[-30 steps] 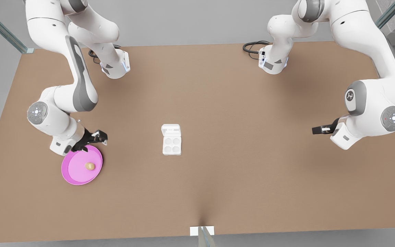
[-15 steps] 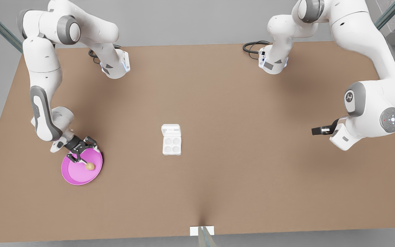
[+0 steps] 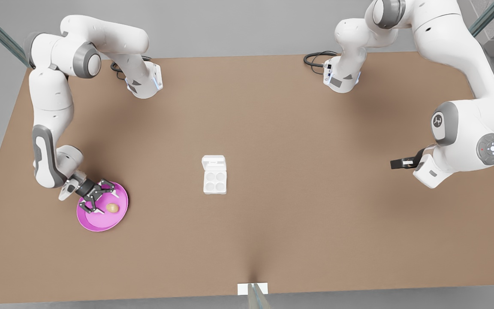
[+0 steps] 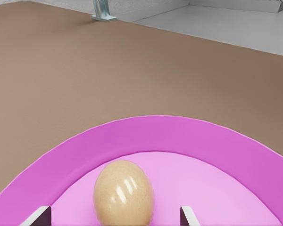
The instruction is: Pack egg into the box and close the box lid
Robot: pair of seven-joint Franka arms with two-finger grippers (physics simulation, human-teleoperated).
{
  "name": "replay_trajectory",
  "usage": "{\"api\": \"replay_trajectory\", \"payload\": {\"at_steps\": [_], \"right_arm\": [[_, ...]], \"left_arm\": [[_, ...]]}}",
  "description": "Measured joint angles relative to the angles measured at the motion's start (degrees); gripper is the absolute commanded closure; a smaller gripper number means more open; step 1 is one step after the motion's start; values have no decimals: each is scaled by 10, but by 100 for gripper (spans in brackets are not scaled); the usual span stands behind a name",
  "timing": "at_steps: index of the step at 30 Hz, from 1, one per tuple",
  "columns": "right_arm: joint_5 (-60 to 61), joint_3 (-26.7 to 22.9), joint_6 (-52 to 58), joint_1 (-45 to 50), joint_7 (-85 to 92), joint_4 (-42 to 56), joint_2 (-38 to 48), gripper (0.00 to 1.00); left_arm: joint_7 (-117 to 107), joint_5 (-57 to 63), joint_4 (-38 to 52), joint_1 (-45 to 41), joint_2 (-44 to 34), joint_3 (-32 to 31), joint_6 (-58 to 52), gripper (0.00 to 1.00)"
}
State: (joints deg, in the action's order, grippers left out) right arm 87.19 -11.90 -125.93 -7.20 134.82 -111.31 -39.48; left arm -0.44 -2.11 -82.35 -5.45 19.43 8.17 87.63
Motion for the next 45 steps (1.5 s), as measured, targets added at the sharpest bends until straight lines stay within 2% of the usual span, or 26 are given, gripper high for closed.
{"api": "replay_trajectory", "payload": {"at_steps": [2, 4, 7, 20, 24, 25, 28, 31, 32, 33, 36, 39, 45], "right_arm": [[3, 2, -1, 4, -3, 7, 0, 4], [3, 2, -1, 5, -3, 12, -4, 21], [3, 3, -3, 5, -3, 14, -10, 34], [-9, 6, 12, 4, -8, 14, -4, 40], [-104, 8, 10, 7, -176, 24, 78, 38], [-145, 21, -2, 7, -253, 26, 104, 38], [-349, 150, -123, 10, -597, 72, 145, 38], [-749, 314, -161, 8, -1115, 157, 137, 38], [-856, 363, -149, 7, -1288, 172, 132, 38], [-939, 396, -93, 22, -1461, 198, 129, 38], [-1027, 496, 56, 26, -1697, 266, 109, 38], [-1047, 537, 57, 40, -1768, 280, 79, 38], [-1119, 540, 42, 67, -1787, 278, 9, 38]], "left_arm": [[0, 0, 0, 0, 0, 0, 0, 0], [1, 0, 0, 0, 0, 0, 0, 0], [1, 0, 0, 0, 0, 0, 0, 0], [1, 0, 0, 0, 1, 0, 1, 0], [0, 1, 0, 0, 1, 0, 1, 0], [-1, 1, 0, 0, 1, 0, 0, 0], [1, 5, 1, -4, 0, -5, -10, 0], [-1, 9, 0, -6, 1, -16, -20, 0], [0, 10, 0, -5, 1, -16, -20, 0], [-1, 11, 0, -6, 1, -16, -20, 0], [0, 11, -5, -6, 8, -18, -27, 0], [0, 11, -6, -6, 25, -18, -29, 0], [2, 12, -6, -6, 47, -18, -29, 0]]}}
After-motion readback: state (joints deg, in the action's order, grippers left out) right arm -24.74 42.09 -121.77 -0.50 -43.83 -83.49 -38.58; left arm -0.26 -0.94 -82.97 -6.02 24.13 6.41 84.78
